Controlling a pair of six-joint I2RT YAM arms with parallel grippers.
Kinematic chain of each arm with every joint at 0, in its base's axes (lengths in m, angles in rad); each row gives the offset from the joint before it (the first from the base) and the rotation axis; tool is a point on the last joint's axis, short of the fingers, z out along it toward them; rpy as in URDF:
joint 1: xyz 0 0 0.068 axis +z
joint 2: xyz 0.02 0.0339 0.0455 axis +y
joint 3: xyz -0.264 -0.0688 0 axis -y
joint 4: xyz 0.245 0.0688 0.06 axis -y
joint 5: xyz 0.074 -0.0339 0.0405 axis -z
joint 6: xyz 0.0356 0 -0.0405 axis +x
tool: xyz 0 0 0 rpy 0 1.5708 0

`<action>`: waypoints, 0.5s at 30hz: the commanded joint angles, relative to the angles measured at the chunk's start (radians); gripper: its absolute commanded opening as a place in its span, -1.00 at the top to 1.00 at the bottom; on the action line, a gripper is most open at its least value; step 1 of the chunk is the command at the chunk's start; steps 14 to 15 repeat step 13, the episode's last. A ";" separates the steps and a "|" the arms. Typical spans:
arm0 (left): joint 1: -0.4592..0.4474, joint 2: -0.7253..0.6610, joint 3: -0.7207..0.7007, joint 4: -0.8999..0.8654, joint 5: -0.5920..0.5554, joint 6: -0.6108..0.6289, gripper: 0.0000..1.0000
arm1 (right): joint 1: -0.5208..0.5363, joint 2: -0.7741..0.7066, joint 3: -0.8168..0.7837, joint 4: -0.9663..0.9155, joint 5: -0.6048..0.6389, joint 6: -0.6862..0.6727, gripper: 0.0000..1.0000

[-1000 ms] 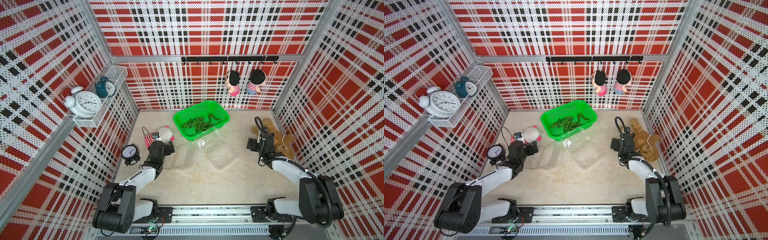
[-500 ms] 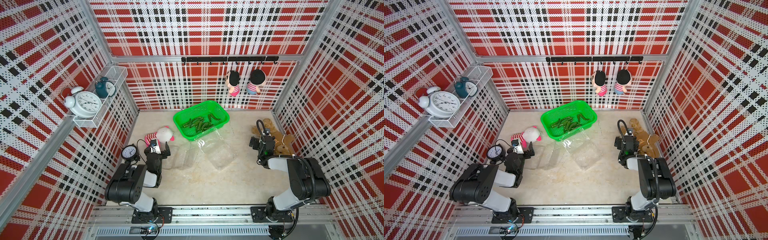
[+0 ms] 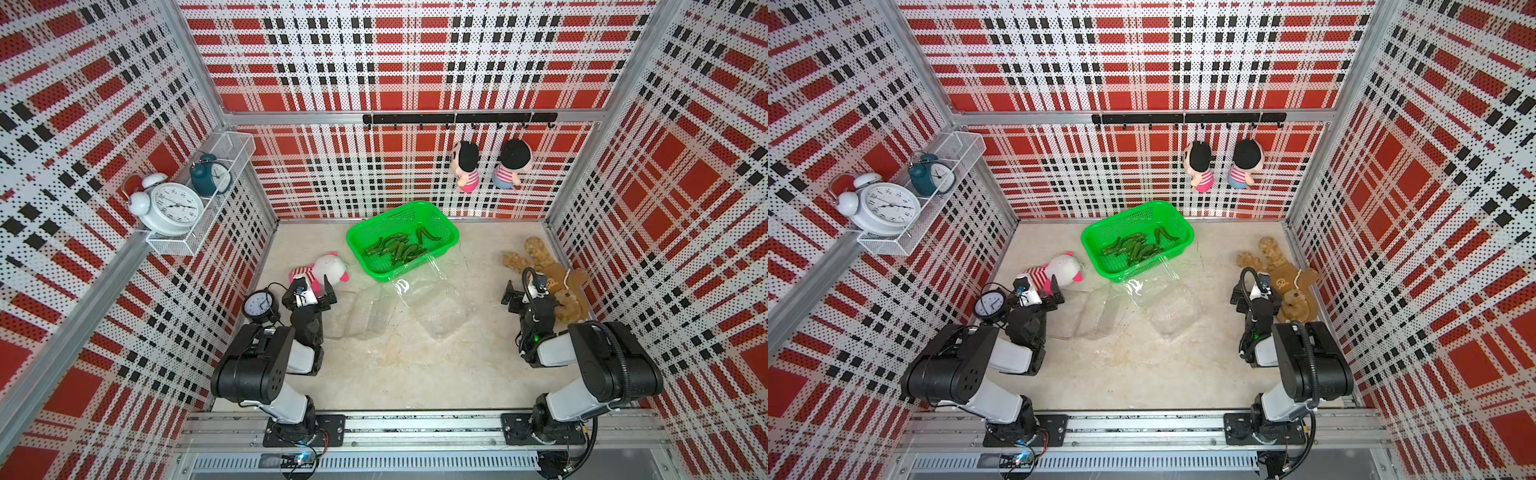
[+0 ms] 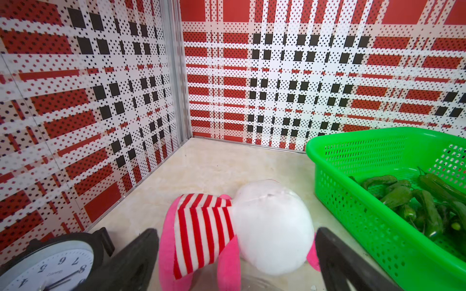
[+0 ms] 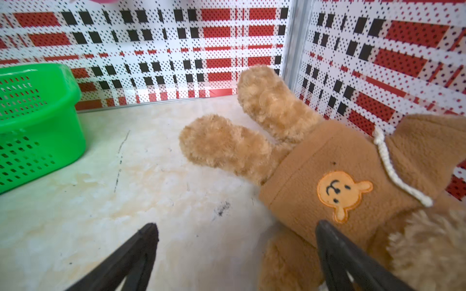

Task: Take small green peppers out of containers
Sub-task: Reset both arms

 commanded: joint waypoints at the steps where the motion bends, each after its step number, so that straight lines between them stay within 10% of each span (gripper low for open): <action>1: -0.003 0.007 0.008 0.031 -0.011 0.014 -0.97 | -0.003 0.012 -0.010 0.124 -0.040 -0.039 -0.99; 15: 0.030 0.002 0.031 -0.019 0.059 -0.002 -0.97 | -0.002 0.008 0.002 0.092 0.028 -0.011 -0.99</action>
